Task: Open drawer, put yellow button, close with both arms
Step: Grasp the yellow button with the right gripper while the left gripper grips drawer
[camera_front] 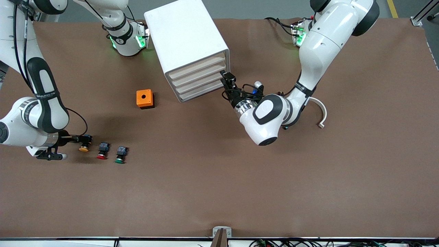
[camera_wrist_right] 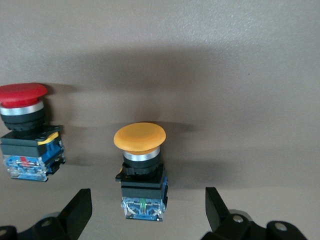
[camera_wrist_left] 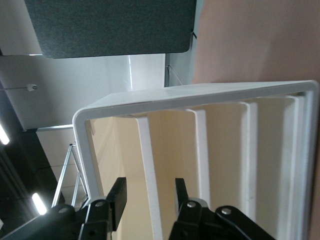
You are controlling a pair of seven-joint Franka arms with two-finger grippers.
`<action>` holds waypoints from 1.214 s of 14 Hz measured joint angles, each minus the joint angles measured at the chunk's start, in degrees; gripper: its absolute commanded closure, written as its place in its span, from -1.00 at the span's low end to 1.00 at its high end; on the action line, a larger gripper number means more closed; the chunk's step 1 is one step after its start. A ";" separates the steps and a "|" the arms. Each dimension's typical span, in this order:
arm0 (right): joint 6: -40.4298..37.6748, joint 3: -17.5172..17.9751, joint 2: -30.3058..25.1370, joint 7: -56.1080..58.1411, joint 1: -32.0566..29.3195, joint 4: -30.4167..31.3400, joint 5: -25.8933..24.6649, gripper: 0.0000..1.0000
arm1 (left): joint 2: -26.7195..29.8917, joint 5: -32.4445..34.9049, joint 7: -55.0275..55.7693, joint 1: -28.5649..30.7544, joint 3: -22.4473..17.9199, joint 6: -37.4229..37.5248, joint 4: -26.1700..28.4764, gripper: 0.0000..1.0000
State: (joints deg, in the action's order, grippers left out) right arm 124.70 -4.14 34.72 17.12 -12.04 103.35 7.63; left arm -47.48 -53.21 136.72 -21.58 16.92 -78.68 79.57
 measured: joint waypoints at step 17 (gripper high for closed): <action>-3.27 0.08 0.42 4.16 0.06 -0.30 0.04 1.00 | -1.79 -3.97 -0.01 -7.07 -0.02 -0.03 1.16 0.80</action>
State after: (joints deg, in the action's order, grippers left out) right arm 121.43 -4.06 35.15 21.28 -11.98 103.04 7.67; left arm -49.27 -57.18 136.71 -28.65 16.90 -78.71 80.73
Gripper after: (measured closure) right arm 0.590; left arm 0.819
